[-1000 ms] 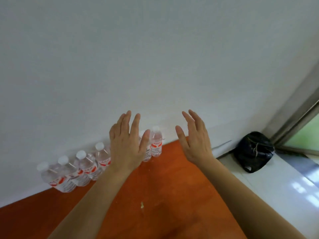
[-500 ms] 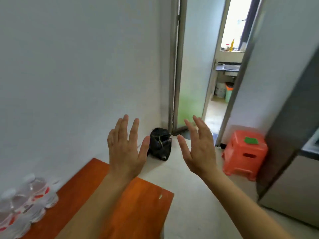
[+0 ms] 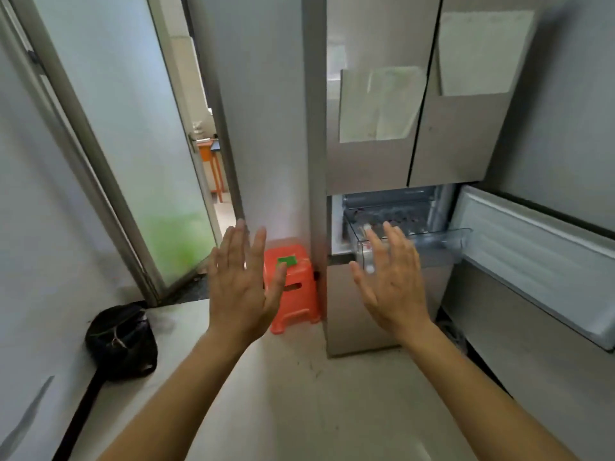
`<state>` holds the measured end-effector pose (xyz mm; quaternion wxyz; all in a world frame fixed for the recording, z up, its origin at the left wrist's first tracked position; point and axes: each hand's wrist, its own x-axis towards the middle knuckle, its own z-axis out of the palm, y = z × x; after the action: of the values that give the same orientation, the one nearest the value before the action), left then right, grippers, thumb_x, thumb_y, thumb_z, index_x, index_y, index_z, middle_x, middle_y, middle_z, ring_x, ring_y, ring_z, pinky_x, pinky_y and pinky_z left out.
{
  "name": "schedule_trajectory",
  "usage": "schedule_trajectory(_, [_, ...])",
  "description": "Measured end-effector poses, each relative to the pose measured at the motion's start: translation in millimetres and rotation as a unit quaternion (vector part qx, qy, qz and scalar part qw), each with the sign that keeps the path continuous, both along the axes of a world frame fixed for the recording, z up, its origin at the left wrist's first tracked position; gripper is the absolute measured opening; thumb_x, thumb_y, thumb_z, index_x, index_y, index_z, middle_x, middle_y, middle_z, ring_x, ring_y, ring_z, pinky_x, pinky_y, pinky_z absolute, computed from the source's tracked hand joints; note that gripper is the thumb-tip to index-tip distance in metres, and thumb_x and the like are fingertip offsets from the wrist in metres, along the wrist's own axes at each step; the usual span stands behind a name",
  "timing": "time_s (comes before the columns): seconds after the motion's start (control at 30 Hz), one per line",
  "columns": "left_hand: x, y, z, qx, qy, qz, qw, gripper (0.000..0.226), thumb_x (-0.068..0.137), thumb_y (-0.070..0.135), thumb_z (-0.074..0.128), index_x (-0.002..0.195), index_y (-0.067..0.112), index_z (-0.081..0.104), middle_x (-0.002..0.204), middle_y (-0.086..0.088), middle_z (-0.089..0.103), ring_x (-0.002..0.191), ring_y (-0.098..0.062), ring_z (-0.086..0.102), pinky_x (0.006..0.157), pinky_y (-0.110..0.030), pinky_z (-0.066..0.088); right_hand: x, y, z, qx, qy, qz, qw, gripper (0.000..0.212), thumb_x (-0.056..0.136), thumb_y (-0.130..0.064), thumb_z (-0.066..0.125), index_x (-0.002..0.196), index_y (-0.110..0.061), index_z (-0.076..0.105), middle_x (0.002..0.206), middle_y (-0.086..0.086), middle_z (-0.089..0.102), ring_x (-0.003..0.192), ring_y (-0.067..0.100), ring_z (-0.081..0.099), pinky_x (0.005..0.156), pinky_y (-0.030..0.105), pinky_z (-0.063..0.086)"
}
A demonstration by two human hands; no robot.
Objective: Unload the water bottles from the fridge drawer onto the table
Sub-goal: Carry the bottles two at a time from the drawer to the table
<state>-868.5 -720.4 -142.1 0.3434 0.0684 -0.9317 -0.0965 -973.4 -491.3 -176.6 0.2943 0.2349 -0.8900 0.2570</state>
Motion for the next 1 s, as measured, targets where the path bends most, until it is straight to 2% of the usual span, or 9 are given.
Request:
schedule_trajectory(0.07, [-39,27,-6,0.006,-0.020,-0.018,1.000,0.071,0.096,0.058,0.032,0.153,0.017,0.030,0.163,-0.013,0.019,0.151,-0.031,0.016,0.118,-0.058,0.022,-27,35,-8,-0.001,-0.009,-0.032,0.999,0.065,0.099,-0.051,0.045,0.154,-0.023,0.026,0.162,0.014,0.022,0.152,0.029,0.017,0.122,0.050,0.015])
schedule_trajectory(0.2, [-113,60,-33,0.011,-0.072,-0.031,0.997,0.075,0.094,0.069,0.021,0.154,0.023,0.022,0.165,-0.010,0.012,0.152,-0.029,0.011,0.120,-0.055,0.020,-76,80,-27,-0.006,-0.022,-0.072,0.997,0.064,0.099,-0.054,0.038,0.152,-0.019,0.032,0.158,0.017,0.030,0.148,0.033,0.026,0.117,0.056,0.029])
schedule_trajectory(0.27, [-154,72,-48,0.008,-0.095,-0.036,0.995,0.075,0.094,0.070,0.019,0.155,0.026,0.016,0.166,-0.007,0.006,0.153,-0.028,0.005,0.121,-0.055,0.016,-105,94,-35,0.005,-0.039,-0.081,0.996,0.066,0.098,-0.057,0.035,0.152,-0.018,0.033,0.159,0.016,0.030,0.148,0.032,0.026,0.116,0.056,0.030])
schedule_trajectory(0.43, [-266,99,-74,0.011,-0.125,-0.071,0.990,0.075,0.096,0.067,0.019,0.158,0.030,-0.003,0.165,-0.003,-0.016,0.152,-0.022,-0.015,0.121,-0.045,-0.002,-199,120,-51,0.027,-0.070,-0.109,0.991,0.066,0.099,-0.059,0.033,0.155,-0.023,0.027,0.163,0.012,0.021,0.151,0.028,0.018,0.122,0.048,0.019])
schedule_trajectory(0.57, [-357,117,-91,0.024,-0.175,-0.096,0.980,0.073,0.099,0.065,0.018,0.157,0.031,-0.012,0.162,-0.002,-0.028,0.149,-0.020,-0.026,0.123,-0.049,0.000,-277,140,-62,0.043,-0.116,-0.142,0.982,0.066,0.100,-0.058,0.033,0.156,-0.025,0.025,0.164,0.011,0.019,0.152,0.027,0.016,0.122,0.045,0.017])
schedule_trajectory(0.7, [-443,141,-100,0.006,-0.215,-0.136,0.967,0.073,0.099,0.066,0.014,0.157,0.029,-0.011,0.161,-0.004,-0.028,0.148,-0.022,-0.026,0.122,-0.046,-0.006,-340,165,-71,0.064,-0.156,-0.160,0.973,0.064,0.101,-0.058,0.033,0.156,-0.028,0.023,0.165,0.010,0.019,0.151,0.028,0.019,0.121,0.046,0.024])
schedule_trajectory(0.83, [-498,169,-114,-0.008,-0.262,-0.168,0.950,0.074,0.099,0.065,0.016,0.158,0.027,-0.007,0.163,-0.006,-0.023,0.150,-0.025,-0.021,0.122,-0.050,-0.001,-382,192,-83,0.065,-0.200,-0.179,0.961,0.065,0.101,-0.057,0.036,0.157,-0.027,0.022,0.164,0.010,0.021,0.151,0.027,0.021,0.119,0.044,0.026])
schedule_trajectory(1.0, [-561,204,-143,-0.025,-0.332,-0.173,0.927,0.073,0.099,0.063,0.016,0.158,0.027,-0.008,0.164,-0.007,-0.020,0.151,-0.027,-0.019,0.123,-0.051,-0.001,-455,223,-103,0.083,-0.259,-0.172,0.947,0.064,0.101,-0.056,0.037,0.155,-0.025,0.028,0.162,0.010,0.027,0.148,0.026,0.028,0.115,0.042,0.036])
